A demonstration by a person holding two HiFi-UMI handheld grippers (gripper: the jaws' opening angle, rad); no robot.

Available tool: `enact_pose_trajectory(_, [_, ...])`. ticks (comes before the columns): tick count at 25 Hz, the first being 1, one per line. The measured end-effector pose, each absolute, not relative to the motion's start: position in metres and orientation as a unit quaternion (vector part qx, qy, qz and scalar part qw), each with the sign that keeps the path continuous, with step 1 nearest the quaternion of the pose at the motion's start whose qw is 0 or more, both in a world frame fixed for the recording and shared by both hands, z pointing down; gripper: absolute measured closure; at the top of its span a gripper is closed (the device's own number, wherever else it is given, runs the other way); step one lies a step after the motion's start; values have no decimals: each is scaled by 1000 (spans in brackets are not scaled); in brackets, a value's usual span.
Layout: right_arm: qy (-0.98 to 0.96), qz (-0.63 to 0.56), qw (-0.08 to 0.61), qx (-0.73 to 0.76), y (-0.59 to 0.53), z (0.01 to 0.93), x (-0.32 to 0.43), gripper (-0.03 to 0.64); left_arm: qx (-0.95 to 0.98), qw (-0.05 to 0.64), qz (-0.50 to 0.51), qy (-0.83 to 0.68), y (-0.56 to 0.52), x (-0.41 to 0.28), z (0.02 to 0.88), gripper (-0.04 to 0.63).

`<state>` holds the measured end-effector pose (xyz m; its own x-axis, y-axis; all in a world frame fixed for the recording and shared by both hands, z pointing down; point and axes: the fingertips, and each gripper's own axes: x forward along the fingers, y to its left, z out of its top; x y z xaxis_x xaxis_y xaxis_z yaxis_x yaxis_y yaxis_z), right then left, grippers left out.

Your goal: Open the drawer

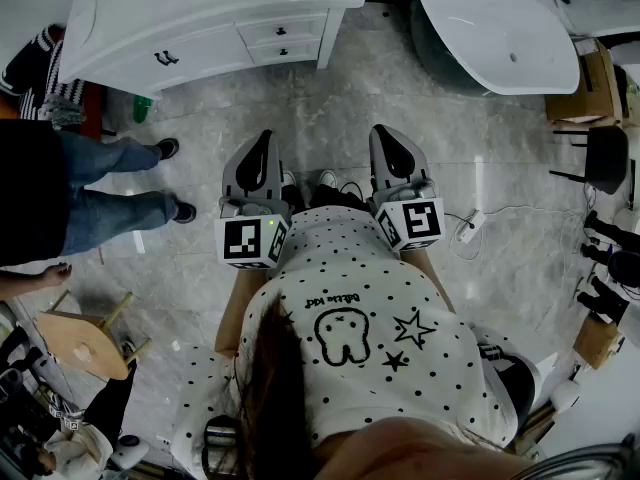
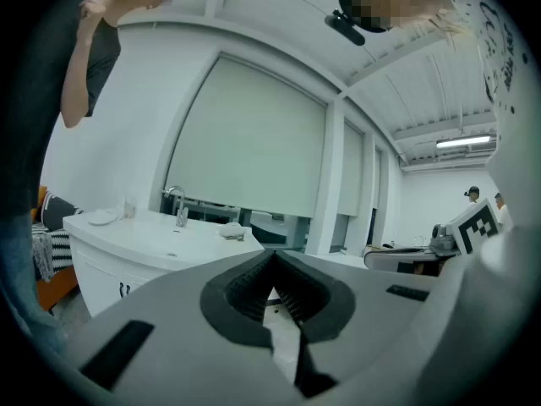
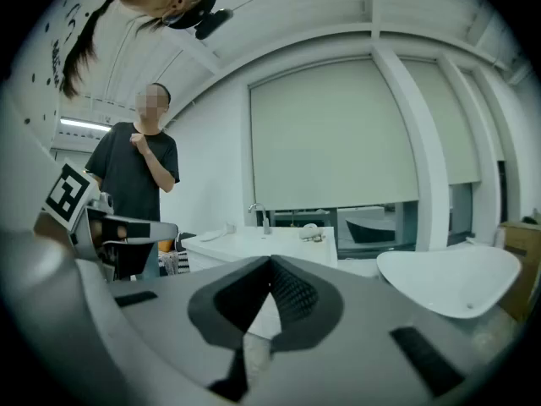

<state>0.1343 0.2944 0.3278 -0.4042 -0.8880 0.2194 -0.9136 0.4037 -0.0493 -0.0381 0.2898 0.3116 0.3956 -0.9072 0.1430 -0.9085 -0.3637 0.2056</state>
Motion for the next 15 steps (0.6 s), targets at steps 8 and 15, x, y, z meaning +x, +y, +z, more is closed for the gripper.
enact_pose_trajectory(8, [-838, 80, 82, 533, 298, 327, 143, 603, 825, 122, 6, -552, 294, -28, 309, 591])
enact_pose_trajectory(15, [-844, 78, 73, 525, 299, 333, 157, 601, 818, 120, 3, -563, 293, -19, 314, 591])
